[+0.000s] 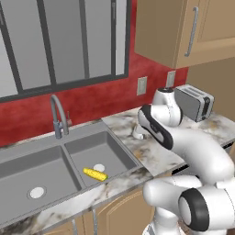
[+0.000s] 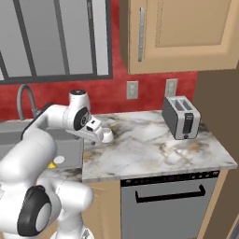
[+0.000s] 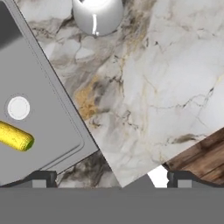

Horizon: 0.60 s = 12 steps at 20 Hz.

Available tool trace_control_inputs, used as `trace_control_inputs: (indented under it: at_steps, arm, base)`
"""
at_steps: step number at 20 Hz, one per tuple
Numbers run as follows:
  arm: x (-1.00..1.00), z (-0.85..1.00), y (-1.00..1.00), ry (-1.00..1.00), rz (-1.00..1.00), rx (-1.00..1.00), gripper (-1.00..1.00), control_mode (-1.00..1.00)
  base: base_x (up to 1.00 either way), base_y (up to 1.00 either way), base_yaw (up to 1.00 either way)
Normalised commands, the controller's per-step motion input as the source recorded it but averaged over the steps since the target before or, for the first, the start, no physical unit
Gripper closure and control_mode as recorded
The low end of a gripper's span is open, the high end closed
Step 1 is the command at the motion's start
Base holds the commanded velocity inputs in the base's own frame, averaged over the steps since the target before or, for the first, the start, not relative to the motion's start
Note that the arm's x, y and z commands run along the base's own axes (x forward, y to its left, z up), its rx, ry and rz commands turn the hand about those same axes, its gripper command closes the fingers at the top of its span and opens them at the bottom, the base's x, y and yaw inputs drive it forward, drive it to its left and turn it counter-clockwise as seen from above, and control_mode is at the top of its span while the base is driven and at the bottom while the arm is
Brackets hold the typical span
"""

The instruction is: Clear the mugs and bowl far away from the sink.

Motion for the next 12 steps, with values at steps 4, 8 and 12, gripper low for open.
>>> trace_control_inputs:
  at_steps: [4,8,12]
  arm:
    - [0.28,-0.11,-0.03,0.00,0.01,0.00,-1.00,-1.00]
    - [0.31,-0.08,-0.02,0.00,0.00,0.00,-1.00,-1.00]
    - [0.28,-0.14,0.00,0.01,0.00,0.00,-1.00,-1.00]
  base:
    - [0.00,0.00,0.00]
    - [0.00,0.00,0.00]
    - [0.00,0.00,0.00]
